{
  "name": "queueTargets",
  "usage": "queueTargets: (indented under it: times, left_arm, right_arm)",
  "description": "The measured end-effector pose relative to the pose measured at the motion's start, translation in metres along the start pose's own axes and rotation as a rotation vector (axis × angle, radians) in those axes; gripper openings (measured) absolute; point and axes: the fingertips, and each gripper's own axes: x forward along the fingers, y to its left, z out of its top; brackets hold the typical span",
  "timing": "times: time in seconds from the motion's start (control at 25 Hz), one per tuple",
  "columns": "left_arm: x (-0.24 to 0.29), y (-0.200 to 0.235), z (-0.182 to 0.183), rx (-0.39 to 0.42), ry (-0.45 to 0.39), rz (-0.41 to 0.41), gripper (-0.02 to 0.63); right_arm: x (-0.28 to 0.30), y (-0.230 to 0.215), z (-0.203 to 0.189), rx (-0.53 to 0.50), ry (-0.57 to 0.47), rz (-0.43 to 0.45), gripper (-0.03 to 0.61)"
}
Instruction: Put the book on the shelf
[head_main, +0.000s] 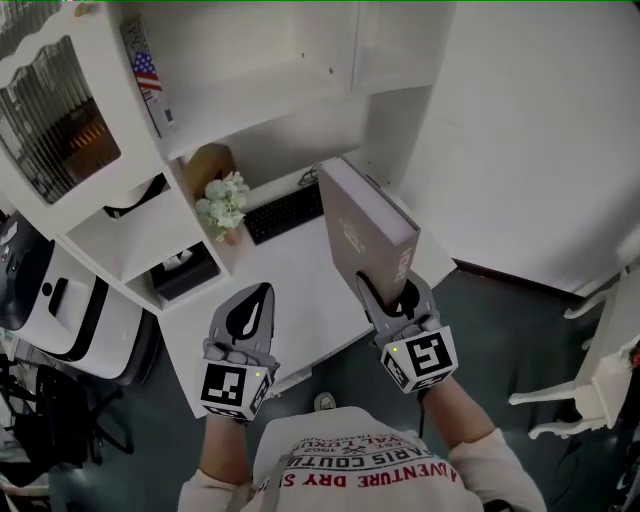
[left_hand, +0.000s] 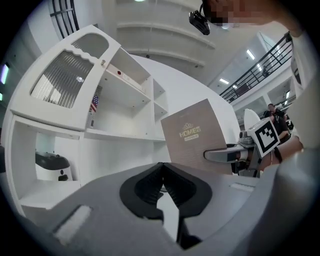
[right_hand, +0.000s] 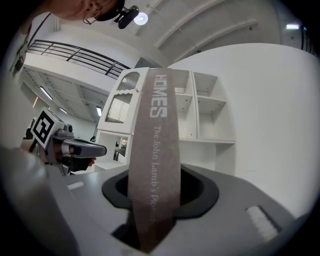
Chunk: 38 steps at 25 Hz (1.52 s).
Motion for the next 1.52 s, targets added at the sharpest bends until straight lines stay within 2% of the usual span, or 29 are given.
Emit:
queueTargets:
  times: [0.24,0.6,0.84,1.16,1.52]
  left_arm:
    - [0.033,0.031,0.012,0.022,-0.018,0.101,0.005]
    - [0.034,0.046,0.037,0.104,-0.003,0.232,0.005]
    - [0.029,0.045,0.049,0.147,-0.012,0.308,0.005]
    - [0.02,0.038,0.083,0.217,-0.047,0.378,0.005]
    - [-0.002,0.047,0.095,0.238,-0.057,0.415,0.005]
  right_arm:
    - [0.046,-0.018,0.004,0.006,-0.023,0.082,0.173]
    - [0.098,-0.015,0.04,-0.001,-0.113,0.253,0.173]
    - [0.124,-0.007,0.083,-0.038,-0.196,0.322,0.173]
    - [0.158,0.015,0.16,-0.097,-0.262,0.326,0.172]
    - [0.195,0.012,0.219,-0.067,-0.296,0.253,0.173]
